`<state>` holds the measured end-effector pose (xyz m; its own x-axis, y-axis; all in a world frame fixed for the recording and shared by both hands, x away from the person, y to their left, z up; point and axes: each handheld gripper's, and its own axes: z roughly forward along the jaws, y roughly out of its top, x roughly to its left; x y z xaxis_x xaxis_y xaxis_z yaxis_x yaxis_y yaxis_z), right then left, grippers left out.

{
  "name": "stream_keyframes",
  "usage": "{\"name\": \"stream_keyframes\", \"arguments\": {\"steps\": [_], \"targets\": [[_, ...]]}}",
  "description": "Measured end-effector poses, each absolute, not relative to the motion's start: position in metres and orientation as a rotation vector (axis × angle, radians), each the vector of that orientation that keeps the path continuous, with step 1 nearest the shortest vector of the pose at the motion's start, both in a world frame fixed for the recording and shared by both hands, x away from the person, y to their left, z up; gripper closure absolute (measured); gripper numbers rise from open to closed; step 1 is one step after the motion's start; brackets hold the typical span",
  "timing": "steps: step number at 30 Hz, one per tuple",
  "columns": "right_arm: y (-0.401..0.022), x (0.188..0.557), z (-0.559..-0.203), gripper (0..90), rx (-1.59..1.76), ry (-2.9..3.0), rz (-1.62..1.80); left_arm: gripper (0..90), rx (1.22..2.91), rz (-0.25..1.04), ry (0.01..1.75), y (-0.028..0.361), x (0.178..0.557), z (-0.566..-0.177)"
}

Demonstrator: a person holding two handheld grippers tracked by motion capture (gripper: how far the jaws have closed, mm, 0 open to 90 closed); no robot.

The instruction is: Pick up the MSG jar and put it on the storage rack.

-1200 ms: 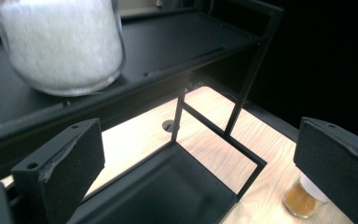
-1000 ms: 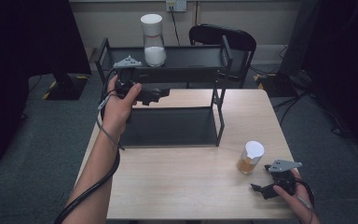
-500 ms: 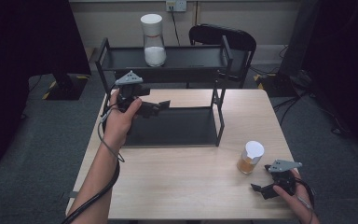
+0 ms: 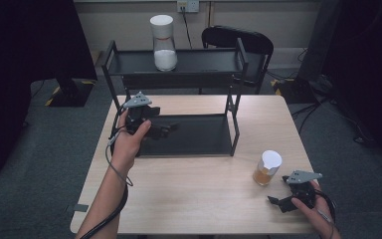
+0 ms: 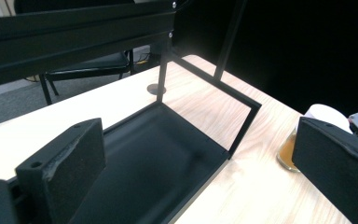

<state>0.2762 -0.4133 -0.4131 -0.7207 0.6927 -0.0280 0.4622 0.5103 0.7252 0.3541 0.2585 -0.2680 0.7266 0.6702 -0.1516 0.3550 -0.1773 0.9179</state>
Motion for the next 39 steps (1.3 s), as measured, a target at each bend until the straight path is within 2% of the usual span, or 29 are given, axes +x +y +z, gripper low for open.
{"name": "stream_keyframes", "arguments": {"steps": [9, 27, 39], "targets": [[-0.413, 0.276, -0.413, 0.0, 0.966, 2.441, 1.033, 2.5, 1.809, 0.339, 0.797, 0.259, 0.346, -0.286], [-0.413, 0.276, -0.413, 0.0, 0.966, 2.441, 1.033, 2.5, 1.804, 0.247, 0.818, 0.266, 0.335, -0.341], [-0.413, 0.276, -0.413, 0.0, 0.967, 2.441, 1.033, 2.6, 1.835, 0.243, 0.811, 0.260, 0.326, -0.363]]}}
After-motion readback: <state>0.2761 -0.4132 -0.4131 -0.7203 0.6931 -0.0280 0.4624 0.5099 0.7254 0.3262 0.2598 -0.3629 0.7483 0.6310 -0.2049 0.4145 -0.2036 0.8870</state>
